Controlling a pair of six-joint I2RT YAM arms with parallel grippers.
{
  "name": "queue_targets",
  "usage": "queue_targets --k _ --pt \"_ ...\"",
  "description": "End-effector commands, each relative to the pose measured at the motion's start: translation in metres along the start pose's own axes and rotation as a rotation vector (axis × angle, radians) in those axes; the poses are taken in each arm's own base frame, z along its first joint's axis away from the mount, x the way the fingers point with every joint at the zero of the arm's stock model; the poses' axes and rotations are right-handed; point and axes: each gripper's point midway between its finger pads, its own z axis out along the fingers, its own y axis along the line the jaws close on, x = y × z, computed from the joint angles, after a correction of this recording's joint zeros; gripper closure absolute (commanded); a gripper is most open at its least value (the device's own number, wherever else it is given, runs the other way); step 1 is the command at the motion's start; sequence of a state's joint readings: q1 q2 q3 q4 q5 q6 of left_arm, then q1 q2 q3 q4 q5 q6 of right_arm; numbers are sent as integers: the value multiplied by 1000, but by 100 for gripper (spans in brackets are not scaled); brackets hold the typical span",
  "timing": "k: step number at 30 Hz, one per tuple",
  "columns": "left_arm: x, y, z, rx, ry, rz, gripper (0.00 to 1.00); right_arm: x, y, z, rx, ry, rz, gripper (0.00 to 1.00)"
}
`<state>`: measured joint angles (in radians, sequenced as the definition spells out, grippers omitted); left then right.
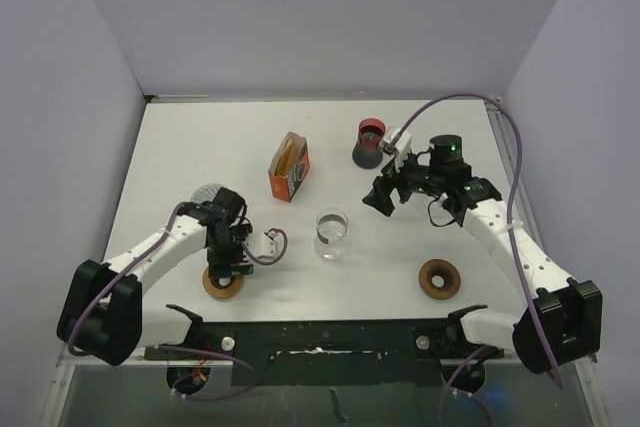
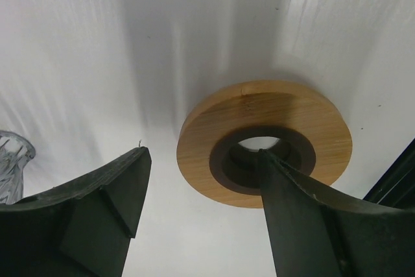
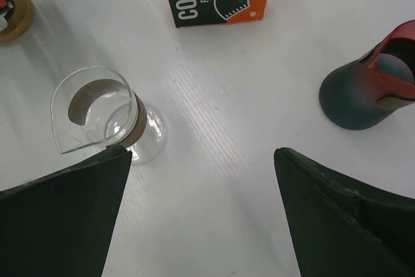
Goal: Place the coffee filter in the dripper
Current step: Pick up the dripper holder from the center of the board.
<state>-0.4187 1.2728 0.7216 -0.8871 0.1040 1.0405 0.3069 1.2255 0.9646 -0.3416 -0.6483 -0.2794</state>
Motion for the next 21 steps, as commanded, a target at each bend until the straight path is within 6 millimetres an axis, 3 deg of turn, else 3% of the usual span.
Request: queue_targets --k 1,7,13,21 --pt "-8 13 9 -23 -22 58 35 -21 -2 -11 5 -86 -31 2" --pt "-9 9 21 -2 -34 52 40 -20 -7 -15 16 -93 -23 2" --pt "-10 1 26 15 -53 32 55 -17 -15 -17 38 -89 -12 2" --pt "-22 5 5 -12 -107 1 74 -9 -25 -17 69 -71 7 2"
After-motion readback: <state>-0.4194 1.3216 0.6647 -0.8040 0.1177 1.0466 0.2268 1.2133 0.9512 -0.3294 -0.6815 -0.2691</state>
